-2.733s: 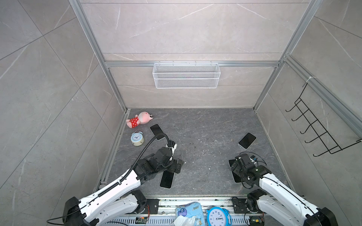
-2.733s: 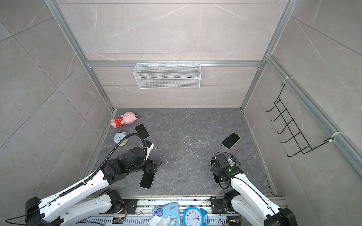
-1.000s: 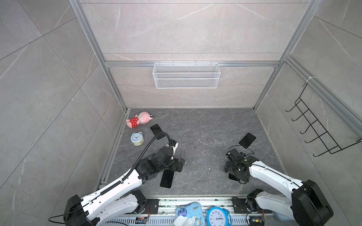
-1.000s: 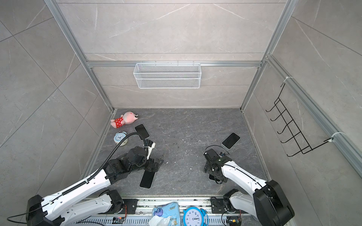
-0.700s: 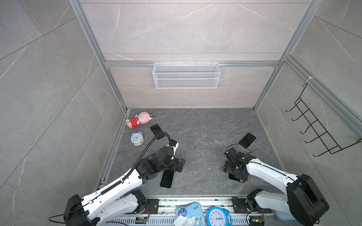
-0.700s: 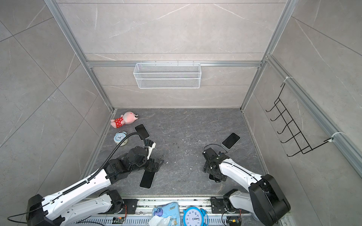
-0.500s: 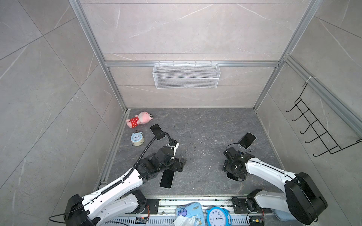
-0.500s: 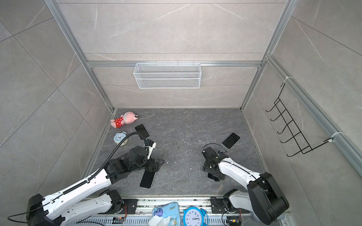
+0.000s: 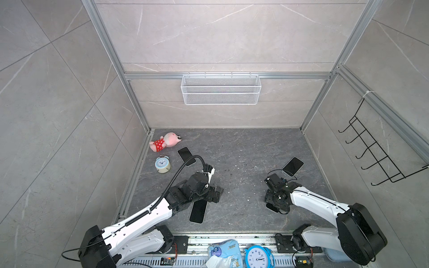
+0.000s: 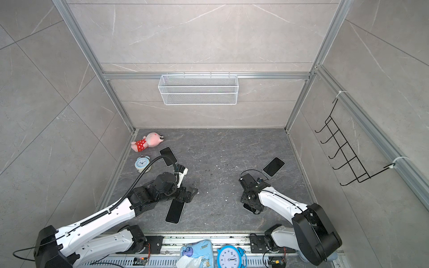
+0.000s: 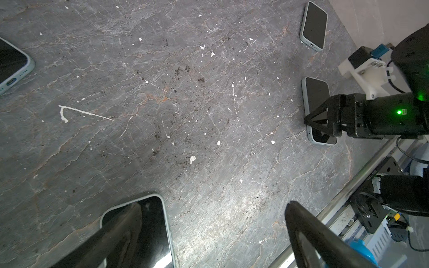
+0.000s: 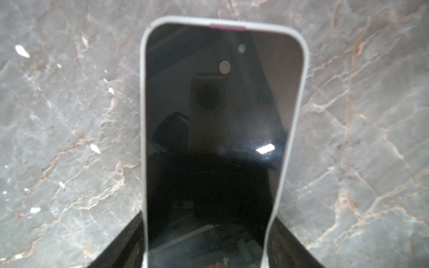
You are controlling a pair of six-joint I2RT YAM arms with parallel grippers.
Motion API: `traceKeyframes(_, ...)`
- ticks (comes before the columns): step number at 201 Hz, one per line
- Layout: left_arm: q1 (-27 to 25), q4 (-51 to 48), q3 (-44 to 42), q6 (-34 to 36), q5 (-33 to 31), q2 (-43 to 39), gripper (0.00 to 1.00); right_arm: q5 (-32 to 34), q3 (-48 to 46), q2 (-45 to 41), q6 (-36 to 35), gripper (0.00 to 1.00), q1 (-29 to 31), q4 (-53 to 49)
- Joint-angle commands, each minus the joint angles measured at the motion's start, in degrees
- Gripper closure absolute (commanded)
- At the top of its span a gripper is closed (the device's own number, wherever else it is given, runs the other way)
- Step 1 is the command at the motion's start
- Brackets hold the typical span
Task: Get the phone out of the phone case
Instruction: 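Close the right gripper on the phone's end and lift it, then bring the phone toward the left gripper while the left gripper reaches to meet it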
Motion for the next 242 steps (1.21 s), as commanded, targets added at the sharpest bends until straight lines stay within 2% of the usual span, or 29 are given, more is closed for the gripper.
traceKeyframes(1,-0.30,4.38,0.74,-2.33,2.69,1.56,0.01,-0.49,-1.54,-0.24,-2.31,0.47,0.35,0.62)
traceKeyframes(26,-0.25,7.91,0.22,-4.27,4.39,3.14,0.01,-0.31,-1.88,-2.09,-3.03,0.58,0.35,0.33)
traceKeyframes(79,-0.30,12.38,0.57,-7.03,5.48,7.38,0.01,-0.62,-1.82,-2.91,-4.37,0.69,0.60,0.53)
traceKeyframes(161,-0.30,22.91,0.60,-12.94,9.35,13.74,0.02,-1.01,-0.63,-7.60,-7.39,0.79,6.14,2.27)
traceKeyframes(242,-0.30,34.28,-1.06,-19.31,12.51,19.72,0.05,-1.90,2.52,-4.53,-11.00,0.86,14.58,8.61)
